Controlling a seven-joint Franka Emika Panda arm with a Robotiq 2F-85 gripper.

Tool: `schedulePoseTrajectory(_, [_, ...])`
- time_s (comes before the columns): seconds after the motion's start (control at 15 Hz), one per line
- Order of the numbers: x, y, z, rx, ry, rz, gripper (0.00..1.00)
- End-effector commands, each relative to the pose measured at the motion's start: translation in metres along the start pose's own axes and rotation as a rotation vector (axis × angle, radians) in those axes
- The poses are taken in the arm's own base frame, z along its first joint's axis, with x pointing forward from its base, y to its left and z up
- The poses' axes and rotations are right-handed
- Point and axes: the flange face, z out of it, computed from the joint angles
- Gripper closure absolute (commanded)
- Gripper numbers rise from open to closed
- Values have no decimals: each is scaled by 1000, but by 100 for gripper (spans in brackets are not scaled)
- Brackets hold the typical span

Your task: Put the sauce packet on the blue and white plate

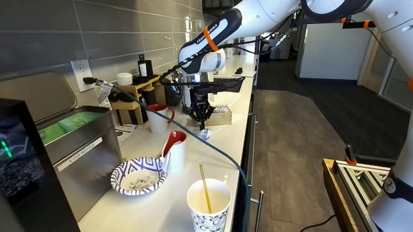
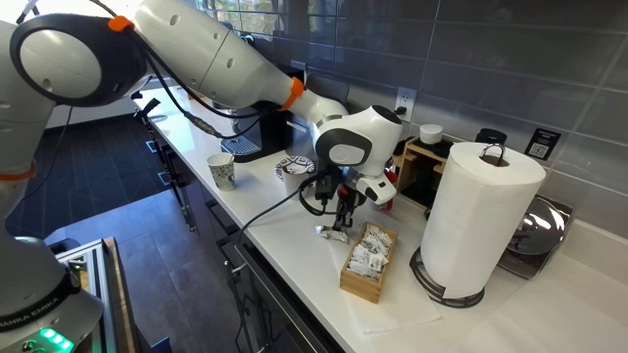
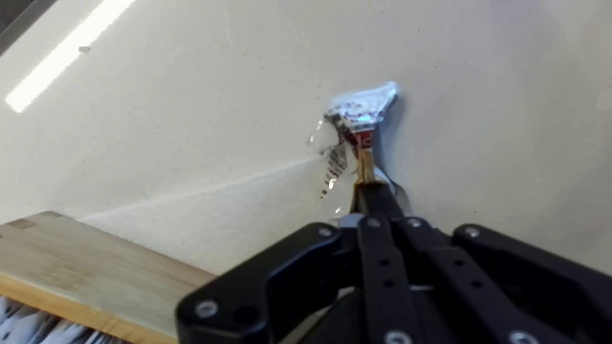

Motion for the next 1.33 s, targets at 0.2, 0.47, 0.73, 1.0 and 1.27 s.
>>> schedulePoseTrajectory(0.2, [16,-8,19,-27,-93,31,100])
schedulePoseTrajectory(0.47, [21,-14,28,-42,-145,11,100])
schedulePoseTrajectory(0.73, [21,-13,16,-51,-124,21,100])
schedulePoseTrajectory(1.0, [3,-9,-18,-33,-29,8,100])
schedulePoseTrajectory(1.27, [-24,-19,-42,-18,6,-141,100])
